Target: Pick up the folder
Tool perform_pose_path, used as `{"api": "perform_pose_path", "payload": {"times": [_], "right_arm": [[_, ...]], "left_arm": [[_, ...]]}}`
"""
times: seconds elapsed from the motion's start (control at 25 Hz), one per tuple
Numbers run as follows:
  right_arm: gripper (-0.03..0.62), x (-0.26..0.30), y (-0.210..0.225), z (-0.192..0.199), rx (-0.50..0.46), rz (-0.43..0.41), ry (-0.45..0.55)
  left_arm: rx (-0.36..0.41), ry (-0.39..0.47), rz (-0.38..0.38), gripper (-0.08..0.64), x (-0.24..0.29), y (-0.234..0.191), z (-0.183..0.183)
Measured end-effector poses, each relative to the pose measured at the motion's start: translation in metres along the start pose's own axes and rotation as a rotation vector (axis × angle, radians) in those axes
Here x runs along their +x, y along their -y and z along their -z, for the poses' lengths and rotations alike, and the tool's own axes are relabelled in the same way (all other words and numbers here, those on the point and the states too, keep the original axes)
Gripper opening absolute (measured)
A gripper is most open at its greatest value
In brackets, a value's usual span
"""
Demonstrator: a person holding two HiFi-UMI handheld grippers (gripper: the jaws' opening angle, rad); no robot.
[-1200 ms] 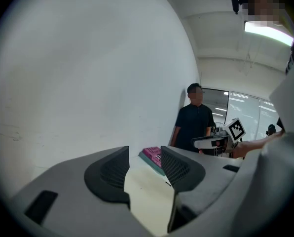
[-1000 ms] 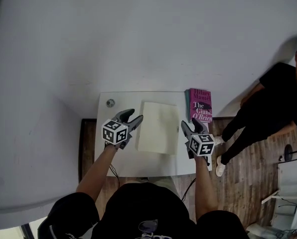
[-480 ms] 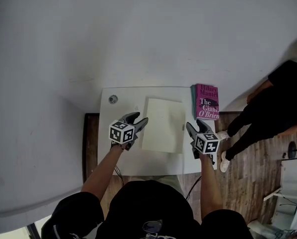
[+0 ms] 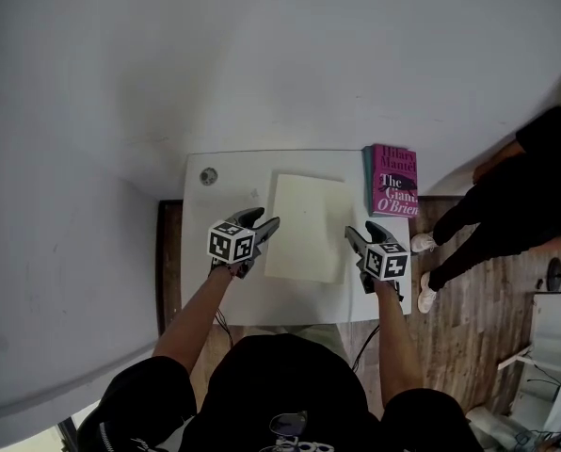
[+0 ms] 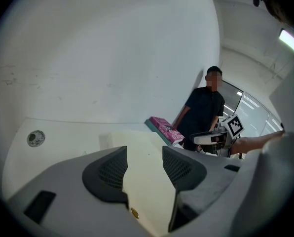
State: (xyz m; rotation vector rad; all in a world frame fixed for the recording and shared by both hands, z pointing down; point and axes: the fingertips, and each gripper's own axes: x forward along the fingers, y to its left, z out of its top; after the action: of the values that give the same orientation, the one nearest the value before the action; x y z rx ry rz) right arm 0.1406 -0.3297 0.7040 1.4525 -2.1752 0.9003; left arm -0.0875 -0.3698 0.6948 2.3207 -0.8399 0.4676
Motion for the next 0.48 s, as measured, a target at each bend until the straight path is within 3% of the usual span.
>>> {"api": "perform_pose_path", "payload": {"times": [0.48], "right_arm": [[0.253,0.043,0.019,0.036,0.088,-0.066,-0.102]], "left_arm": [[-0.157,-0.081,-0.008,0.218,0.039,-0.029,0.041]]}}
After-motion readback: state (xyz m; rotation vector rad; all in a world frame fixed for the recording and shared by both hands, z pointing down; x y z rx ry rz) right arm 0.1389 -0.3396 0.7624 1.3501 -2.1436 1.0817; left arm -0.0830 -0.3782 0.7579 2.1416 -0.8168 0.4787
